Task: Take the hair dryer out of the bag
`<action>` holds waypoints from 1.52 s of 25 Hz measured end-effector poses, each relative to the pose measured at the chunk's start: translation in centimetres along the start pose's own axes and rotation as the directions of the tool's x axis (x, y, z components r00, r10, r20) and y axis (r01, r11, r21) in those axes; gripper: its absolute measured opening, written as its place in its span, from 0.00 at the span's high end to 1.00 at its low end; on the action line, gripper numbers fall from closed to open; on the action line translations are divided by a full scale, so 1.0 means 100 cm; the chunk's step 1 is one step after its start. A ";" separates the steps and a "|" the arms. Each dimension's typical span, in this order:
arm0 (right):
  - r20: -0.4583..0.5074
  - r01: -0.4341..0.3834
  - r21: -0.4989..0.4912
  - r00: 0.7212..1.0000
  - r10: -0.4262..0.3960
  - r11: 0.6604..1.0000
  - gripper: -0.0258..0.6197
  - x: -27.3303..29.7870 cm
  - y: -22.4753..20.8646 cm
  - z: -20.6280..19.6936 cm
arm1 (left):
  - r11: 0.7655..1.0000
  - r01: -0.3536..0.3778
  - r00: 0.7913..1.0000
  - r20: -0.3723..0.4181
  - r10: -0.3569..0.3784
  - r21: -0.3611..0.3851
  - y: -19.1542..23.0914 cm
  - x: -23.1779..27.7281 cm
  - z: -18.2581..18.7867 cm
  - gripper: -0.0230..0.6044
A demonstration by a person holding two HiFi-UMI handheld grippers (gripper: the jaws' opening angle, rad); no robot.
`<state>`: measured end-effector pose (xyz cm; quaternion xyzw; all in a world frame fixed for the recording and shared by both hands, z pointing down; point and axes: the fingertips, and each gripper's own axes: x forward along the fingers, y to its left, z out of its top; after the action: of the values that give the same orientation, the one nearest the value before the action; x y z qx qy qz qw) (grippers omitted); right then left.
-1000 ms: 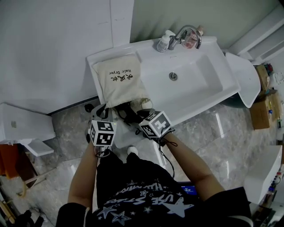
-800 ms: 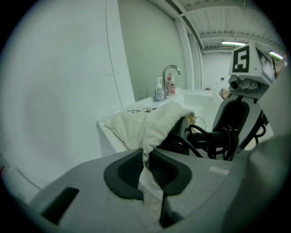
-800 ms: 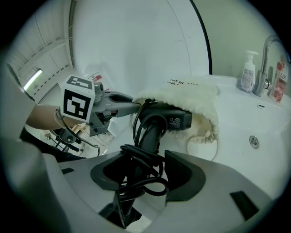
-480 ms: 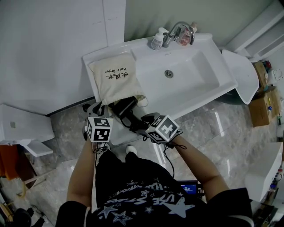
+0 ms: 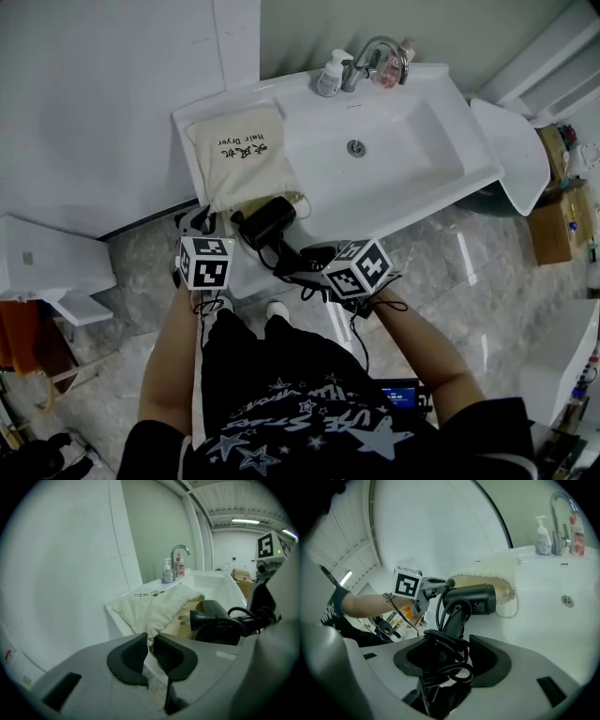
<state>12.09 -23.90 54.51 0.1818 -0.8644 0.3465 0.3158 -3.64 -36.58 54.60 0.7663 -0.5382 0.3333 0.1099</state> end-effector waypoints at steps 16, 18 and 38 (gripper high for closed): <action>0.111 -0.052 0.092 0.993 0.042 0.994 0.59 -0.010 0.004 0.002 | 1.000 -0.024 1.000 -0.015 0.024 0.014 -0.001 0.000 -0.004 0.88; 0.121 -0.061 0.107 0.992 0.047 0.992 0.59 -0.011 0.005 0.004 | 0.999 -0.023 1.000 -0.016 0.023 0.030 -0.001 0.001 -0.005 0.88; 0.264 -0.056 0.276 0.964 -0.020 0.960 0.60 -0.007 0.057 -0.016 | 0.998 0.047 0.990 0.131 -0.043 -0.028 0.004 -0.079 -0.031 0.65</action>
<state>10.23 -18.73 52.19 0.2615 -0.8423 0.4412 0.1657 -6.81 -29.14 51.87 0.7967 -0.5319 0.2713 0.0939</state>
